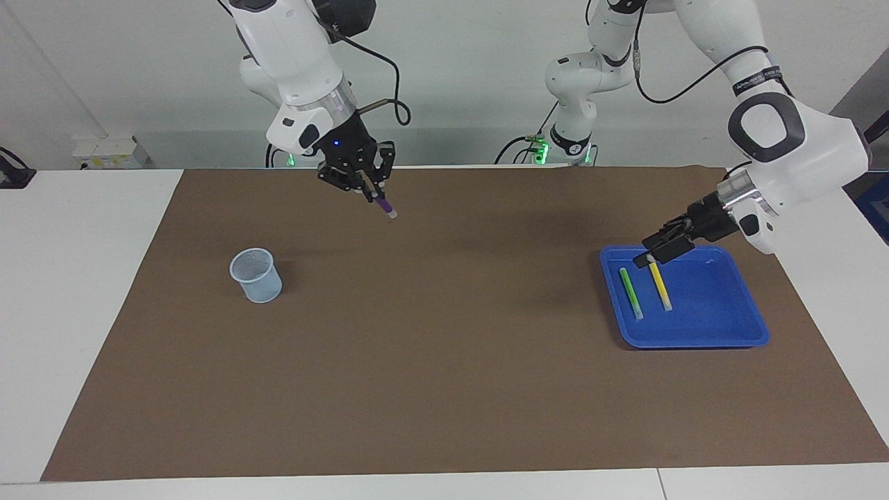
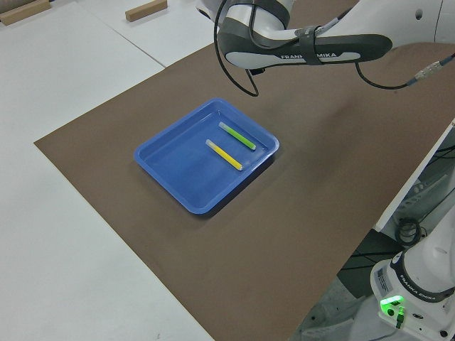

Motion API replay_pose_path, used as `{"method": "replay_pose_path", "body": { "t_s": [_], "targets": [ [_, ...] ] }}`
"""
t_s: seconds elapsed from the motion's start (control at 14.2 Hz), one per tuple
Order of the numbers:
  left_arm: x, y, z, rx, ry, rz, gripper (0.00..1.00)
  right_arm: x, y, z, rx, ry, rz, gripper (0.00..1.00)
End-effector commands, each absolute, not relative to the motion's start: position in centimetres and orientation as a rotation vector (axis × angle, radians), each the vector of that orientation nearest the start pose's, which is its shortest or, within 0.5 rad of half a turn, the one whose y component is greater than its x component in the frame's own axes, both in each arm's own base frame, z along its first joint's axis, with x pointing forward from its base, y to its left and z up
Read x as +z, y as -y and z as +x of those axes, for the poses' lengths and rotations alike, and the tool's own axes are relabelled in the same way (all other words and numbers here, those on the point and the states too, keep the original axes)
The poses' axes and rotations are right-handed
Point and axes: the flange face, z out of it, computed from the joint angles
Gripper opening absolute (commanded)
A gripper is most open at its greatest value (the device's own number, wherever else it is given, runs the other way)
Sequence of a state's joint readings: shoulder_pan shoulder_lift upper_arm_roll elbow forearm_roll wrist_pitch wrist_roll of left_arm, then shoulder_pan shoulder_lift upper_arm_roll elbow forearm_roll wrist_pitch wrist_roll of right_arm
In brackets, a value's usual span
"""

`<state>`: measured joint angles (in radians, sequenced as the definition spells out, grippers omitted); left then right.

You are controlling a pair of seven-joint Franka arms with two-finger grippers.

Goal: Right arm passes pens to left for tray arrangement
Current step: 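Raise the left gripper from the tray while the right gripper grasps a pen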

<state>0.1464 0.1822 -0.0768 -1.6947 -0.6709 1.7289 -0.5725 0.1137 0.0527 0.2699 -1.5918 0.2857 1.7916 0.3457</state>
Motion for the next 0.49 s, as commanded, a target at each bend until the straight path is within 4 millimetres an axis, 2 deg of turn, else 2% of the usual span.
{"method": "replay_pose_path", "body": {
  "t_s": [0.0, 0.21, 0.42],
  "targets": [
    [51.3, 2.4, 59.7, -0.482, -1.094, 2.208, 1.00, 60.1, -27.0, 51.9, -0.067, -0.209, -2.693, 0.00],
    [53.2, 4.7, 58.5, -0.529, -1.170, 2.143, 1.00, 57.9, -29.6, 50.1, -0.210, -0.363, -2.568, 0.00],
    [54.2, 6.1, 56.6, -0.587, -1.279, 1.994, 1.00, 58.2, -31.4, 49.1, -0.218, -0.529, -2.469, 0.00]
  ]
}}
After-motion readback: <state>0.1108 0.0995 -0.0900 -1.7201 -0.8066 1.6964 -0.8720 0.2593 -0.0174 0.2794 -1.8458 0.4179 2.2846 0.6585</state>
